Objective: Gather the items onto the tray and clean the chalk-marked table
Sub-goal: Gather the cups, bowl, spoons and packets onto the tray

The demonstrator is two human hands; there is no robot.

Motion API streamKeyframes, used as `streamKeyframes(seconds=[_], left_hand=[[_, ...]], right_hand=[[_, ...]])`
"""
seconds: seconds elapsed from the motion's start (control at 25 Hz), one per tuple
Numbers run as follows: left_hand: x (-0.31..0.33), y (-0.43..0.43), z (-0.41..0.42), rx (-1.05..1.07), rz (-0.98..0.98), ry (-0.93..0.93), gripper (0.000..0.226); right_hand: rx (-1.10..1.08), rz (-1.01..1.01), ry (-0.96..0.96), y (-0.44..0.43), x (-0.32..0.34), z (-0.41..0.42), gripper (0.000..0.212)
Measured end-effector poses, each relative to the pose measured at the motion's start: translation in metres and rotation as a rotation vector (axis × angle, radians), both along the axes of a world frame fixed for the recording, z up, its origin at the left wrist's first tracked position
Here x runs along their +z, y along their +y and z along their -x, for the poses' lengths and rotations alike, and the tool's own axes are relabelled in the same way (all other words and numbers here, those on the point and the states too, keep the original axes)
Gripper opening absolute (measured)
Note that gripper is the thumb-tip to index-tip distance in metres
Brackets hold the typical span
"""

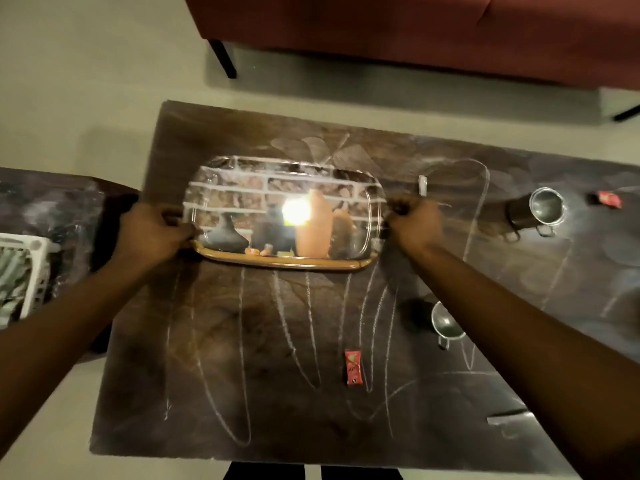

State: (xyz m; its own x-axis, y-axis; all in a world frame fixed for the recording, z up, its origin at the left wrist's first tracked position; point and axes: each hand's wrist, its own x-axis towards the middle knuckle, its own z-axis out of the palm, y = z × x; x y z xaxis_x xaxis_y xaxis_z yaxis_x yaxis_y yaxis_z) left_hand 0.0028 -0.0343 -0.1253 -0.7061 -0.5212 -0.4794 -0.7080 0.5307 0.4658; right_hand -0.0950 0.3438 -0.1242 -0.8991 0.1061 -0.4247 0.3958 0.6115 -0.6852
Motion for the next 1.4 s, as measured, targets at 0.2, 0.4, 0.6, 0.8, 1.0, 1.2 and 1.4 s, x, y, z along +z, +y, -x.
streamKeyframes(seconds=[0.2, 0.4, 0.6, 0.8, 1.0, 1.2, 1.4], left_hand=[[0.020, 0.045, 0.005, -0.054, 0.185, 0.236, 0.047], [0.038, 0.229, 0.000, -0.292, -0.424, 0.231, 0.021], [0.021, 0.342, -0.021, -0.326, -0.604, 0.138, 0.029], [0.007, 0.362, -0.039, -0.283, -0.555, 0.118, 0.035], [0.003, 0.362, -0.037, -0.220, -0.546, 0.133, 0.029], [0.013, 0.338, -0.022, -0.136, -0.563, 0.230, 0.026], [0.025, 0.241, 0.023, 0.064, -0.595, 0.312, 0.027]], right_hand=[[0.062, 0.013, 0.063, 0.038, 0.029, 0.005, 0.029], [-0.033, 0.041, -0.027, 0.121, 0.043, -0.057, 0.014], [-0.183, 0.070, -0.091, 0.156, 0.023, -0.127, 0.016], [-0.228, 0.124, -0.093, 0.153, 0.017, -0.159, 0.023], [-0.221, 0.075, -0.064, 0.144, 0.015, -0.165, 0.023], [-0.180, 0.049, 0.026, 0.115, 0.034, -0.142, 0.021], [-0.012, 0.093, 0.106, 0.027, 0.045, -0.079, 0.020]])
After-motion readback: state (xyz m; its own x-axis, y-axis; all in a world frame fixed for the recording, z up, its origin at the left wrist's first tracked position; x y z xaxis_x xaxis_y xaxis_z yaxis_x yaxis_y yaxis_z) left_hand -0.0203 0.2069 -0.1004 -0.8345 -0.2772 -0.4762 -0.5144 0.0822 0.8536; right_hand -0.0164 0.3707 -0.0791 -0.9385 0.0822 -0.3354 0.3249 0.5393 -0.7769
